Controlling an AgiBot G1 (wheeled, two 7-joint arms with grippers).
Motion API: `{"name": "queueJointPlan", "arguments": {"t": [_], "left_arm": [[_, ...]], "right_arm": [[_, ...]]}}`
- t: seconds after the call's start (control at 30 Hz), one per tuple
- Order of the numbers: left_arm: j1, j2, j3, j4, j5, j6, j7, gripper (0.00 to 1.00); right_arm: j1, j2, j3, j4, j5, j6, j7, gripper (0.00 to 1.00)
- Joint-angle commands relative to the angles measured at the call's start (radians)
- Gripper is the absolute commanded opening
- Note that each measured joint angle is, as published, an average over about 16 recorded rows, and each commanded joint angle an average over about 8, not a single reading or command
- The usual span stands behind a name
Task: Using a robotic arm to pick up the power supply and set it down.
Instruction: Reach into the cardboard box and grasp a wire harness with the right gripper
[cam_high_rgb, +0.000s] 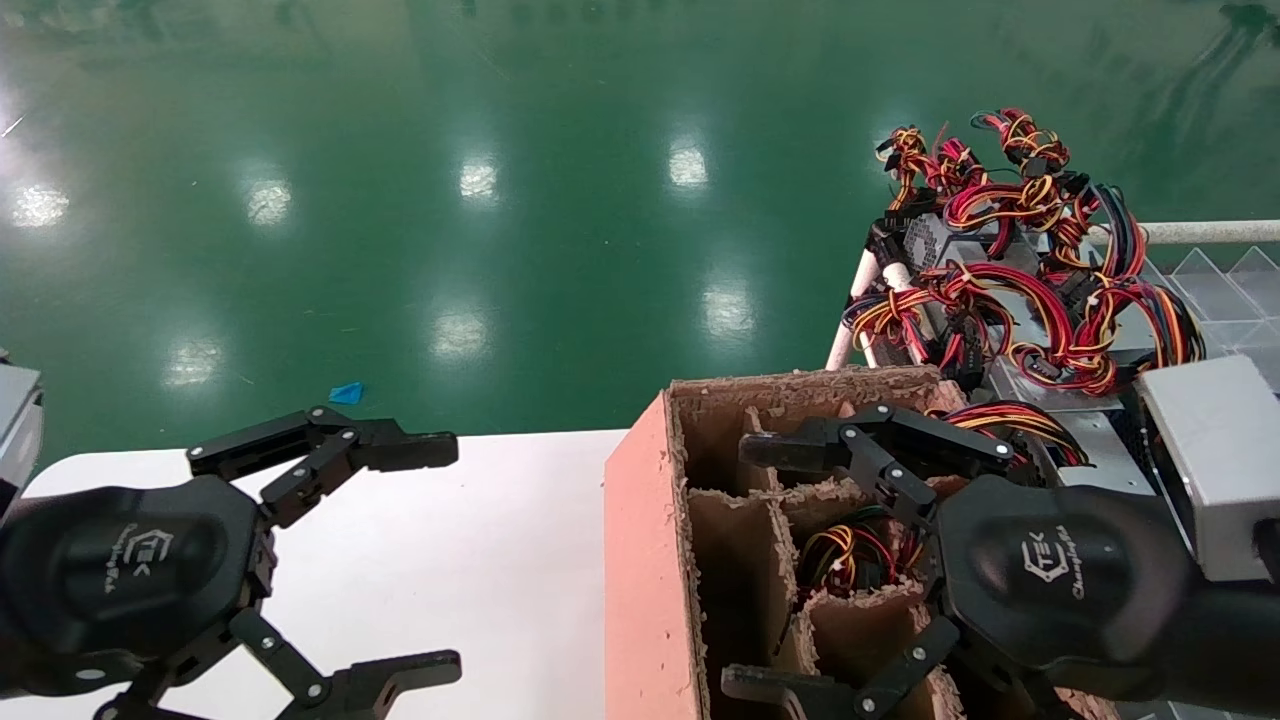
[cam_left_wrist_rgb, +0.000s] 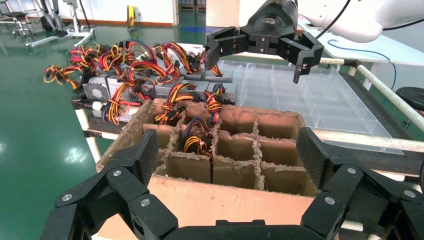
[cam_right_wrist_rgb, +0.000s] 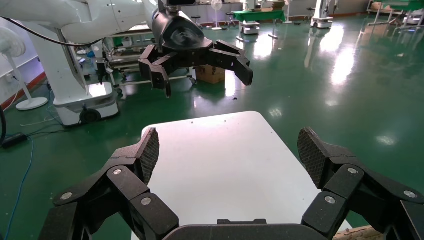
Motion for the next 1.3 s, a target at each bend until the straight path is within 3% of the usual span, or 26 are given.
{"name": "queueJointPlan", "arguments": {"t": [0.03,0.1,0.13,0.3,0.53,0.63,0.8,0.87,0.9,1.3], "left_arm": [[0.0,0.0,0.0,0.0,0.0,0.0,0.0,0.27],[0.0,0.0,0.0,0.0,0.0,0.0,0.0,0.02],[0.0,0.0,0.0,0.0,0.0,0.0,0.0,0.0],[0.0,0.0,0.0,0.0,0.0,0.0,0.0,0.0],[0.0,0.0,0.0,0.0,0.0,0.0,0.0,0.0],[0.0,0.0,0.0,0.0,0.0,0.0,0.0,0.0],[0.0,0.0,0.0,0.0,0.0,0.0,0.0,0.0],[0.0,0.0,0.0,0.0,0.0,0.0,0.0,0.0],[0.0,0.0,0.0,0.0,0.0,0.0,0.0,0.0],[0.0,0.0,0.0,0.0,0.0,0.0,0.0,0.0]], "right_arm": [[0.0,0.0,0.0,0.0,0.0,0.0,0.0,1.0],[0.0,0.0,0.0,0.0,0.0,0.001,0.0,1.0],[0.001,0.002,-0.001,-0.001,-0.003,0.001,0.002,1.0],[0.02,0.041,-0.012,0.003,-0.066,0.029,0.035,1.0],[0.076,0.13,-0.052,0.026,-0.233,0.106,0.172,0.99],[0.111,0.144,-0.08,0.025,-0.308,0.12,0.24,0.78],[0.181,0.125,-0.13,-0.012,-0.421,0.121,0.327,0.17],[0.208,0.107,-0.147,-0.041,-0.457,0.117,0.344,0.03],[0.221,0.098,-0.156,-0.057,-0.475,0.113,0.347,0.0],[0.377,-0.021,-0.251,-0.291,-0.635,0.009,0.297,0.0]]}}
